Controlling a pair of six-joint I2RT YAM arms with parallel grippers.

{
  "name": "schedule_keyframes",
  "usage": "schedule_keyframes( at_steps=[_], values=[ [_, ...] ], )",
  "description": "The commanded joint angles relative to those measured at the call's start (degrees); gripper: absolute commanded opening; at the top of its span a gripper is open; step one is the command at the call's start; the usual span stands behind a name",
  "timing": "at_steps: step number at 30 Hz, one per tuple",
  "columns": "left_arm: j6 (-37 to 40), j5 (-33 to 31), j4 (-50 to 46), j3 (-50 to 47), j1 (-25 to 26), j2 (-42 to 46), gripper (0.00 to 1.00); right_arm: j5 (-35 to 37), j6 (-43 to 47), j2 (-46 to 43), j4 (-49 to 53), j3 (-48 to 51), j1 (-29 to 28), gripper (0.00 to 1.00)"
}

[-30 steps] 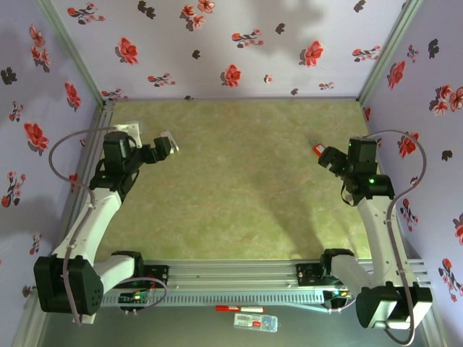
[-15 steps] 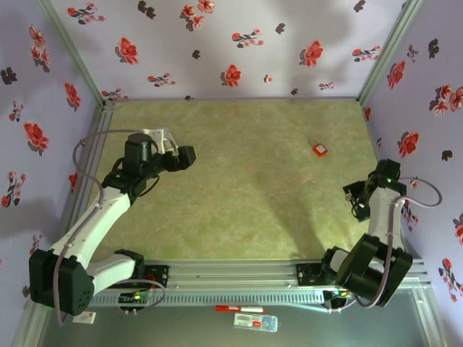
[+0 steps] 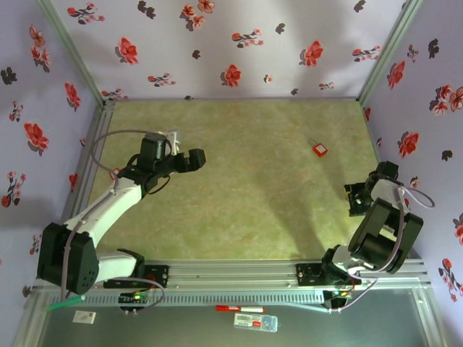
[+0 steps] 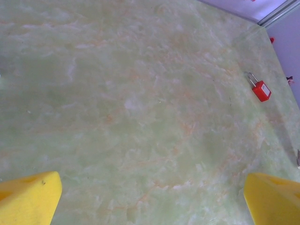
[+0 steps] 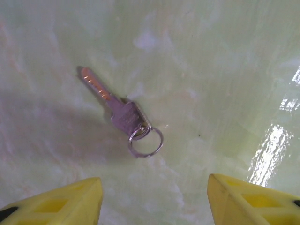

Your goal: Unlock with the key

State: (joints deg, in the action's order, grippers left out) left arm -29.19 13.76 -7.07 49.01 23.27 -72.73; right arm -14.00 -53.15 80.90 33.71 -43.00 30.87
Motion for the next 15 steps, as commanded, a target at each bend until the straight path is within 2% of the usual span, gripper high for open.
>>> schedule_keyframes(
  at_steps=[1,15],
  values=[
    [-1.13,0.49,1.71,1.73,0.38,-2.3,0.99,0.07,-3.25,1.65,-1.83,-1.32,0.33,0.59],
    [-0.63,0.65,1.45,6.87,0.39,-9.11,0.97,1.96,-5.3,6.87,-1.9,-3.31,0.24,0.51]
  ],
)
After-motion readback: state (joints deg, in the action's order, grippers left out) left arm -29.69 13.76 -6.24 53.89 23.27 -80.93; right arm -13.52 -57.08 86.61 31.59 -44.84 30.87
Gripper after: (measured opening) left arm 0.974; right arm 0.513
